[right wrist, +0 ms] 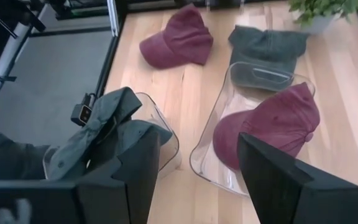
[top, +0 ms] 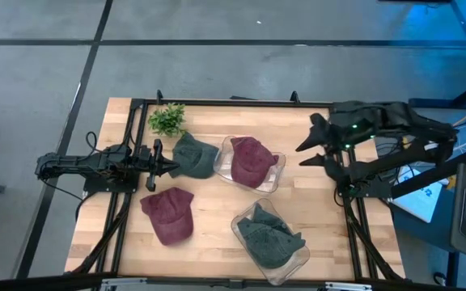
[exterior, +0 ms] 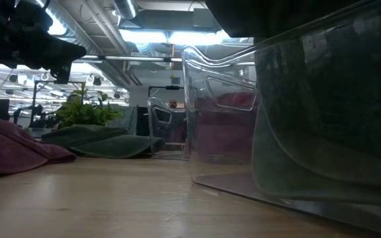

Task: Pick & Place hat
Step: Put the red cap into the top transparent bin

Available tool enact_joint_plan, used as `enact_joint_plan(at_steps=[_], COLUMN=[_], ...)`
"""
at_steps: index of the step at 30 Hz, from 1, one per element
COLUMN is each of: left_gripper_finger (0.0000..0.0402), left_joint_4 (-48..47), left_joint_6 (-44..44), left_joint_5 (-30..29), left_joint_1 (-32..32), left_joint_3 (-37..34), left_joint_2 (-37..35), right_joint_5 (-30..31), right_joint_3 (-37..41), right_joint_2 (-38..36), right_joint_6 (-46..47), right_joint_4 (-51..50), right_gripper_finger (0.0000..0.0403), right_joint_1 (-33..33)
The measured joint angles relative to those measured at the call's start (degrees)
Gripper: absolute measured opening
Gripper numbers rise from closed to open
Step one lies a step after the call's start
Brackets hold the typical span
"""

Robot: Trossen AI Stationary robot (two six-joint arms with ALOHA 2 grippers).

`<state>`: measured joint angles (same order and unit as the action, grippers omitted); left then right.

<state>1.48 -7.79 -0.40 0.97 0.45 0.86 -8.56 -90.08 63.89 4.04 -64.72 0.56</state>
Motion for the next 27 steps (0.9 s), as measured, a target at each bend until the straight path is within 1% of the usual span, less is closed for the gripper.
enact_joint_plan(at_steps=[4, 15, 19, 27], left_gripper_finger=[0.0011, 0.001, 0.001, 0.0011], left_joint_4=[0.0, 0.0, 0.0, 0.0], left_joint_6=[0.0, 0.0, 0.0, 0.0], left_joint_5=[0.0, 0.0, 0.0, 0.0], left_joint_1=[-0.02, 0.0, -0.02, 0.0], left_joint_3=[-0.01, -0.01, 0.0, 0.0], left_joint_2=[0.0, -0.02, -0.01, 0.0], right_joint_5=[0.0, -0.02, -0.02, -0.01], right_joint_3=[0.0, 0.49, 4.67, 18.45], right_joint_2=[-2.6, -10.43, -14.5, -24.64], right_joint_6=[-0.24, -4.77, -4.72, -1.53], right_joint_4=[-0.58, -1.18, -0.05, 9.81], right_gripper_finger=[0.0213, 0.0213, 0.0213, 0.0213], right_joint_1=[0.0, 0.0, 0.01, 0.02])
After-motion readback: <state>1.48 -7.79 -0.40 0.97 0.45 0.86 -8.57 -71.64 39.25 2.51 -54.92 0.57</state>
